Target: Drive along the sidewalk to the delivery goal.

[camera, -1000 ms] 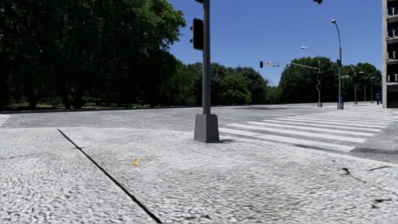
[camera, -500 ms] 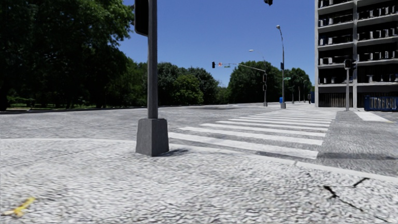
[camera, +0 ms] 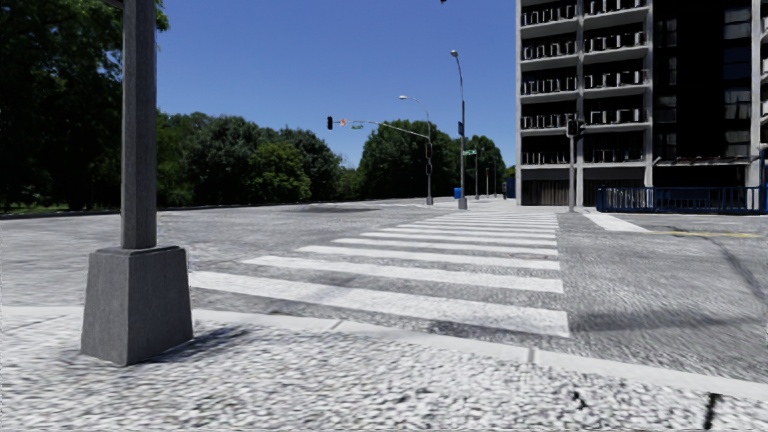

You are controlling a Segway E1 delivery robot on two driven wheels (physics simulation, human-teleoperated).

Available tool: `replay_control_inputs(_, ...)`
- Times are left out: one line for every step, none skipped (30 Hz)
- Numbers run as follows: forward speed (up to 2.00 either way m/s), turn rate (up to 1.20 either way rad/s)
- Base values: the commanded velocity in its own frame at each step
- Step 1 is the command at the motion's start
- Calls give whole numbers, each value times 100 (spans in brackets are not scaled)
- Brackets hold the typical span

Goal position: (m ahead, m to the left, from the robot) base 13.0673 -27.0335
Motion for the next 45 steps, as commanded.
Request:
replay_control_inputs(166,-52)
replay_control_inputs(166,-52)
replay_control_inputs(166,-52)
replay_control_inputs(181,-52)
replay_control_inputs(194,-52)
replay_control_inputs(197,-52)
replay_control_inputs(198,-52)
replay_control_inputs(198,-52)
replay_control_inputs(198,-52)
replay_control_inputs(198,-52)
replay_control_inputs(198,-52)
replay_control_inputs(198,-52)
replay_control_inputs(199,-52)
replay_control_inputs(199,-52)
replay_control_inputs(199,-52)
replay_control_inputs(199,-52)
replay_control_inputs(199,-52)
replay_control_inputs(199,-52)
replay_control_inputs(199,-52)
replay_control_inputs(199,-52)
replay_control_inputs(199,-45)
replay_control_inputs(199,-45)
replay_control_inputs(199,-41)
replay_control_inputs(199,-33)
replay_control_inputs(199,0)
replay_control_inputs(195,0)
replay_control_inputs(153,0)
replay_control_inputs(132,0)
replay_control_inputs(132,0)
replay_control_inputs(129,0)
replay_control_inputs(128,0)
replay_control_inputs(127,0)
replay_control_inputs(127,0)
replay_control_inputs(127,0)
replay_control_inputs(127,0)
replay_control_inputs(127,0)
replay_control_inputs(127,0)
replay_control_inputs(127,0)
replay_control_inputs(127,0)
replay_control_inputs(127,0)
replay_control_inputs(127,0)
replay_control_inputs(127,0)
replay_control_inputs(127,0)
replay_control_inputs(134,0)
replay_control_inputs(154,0)
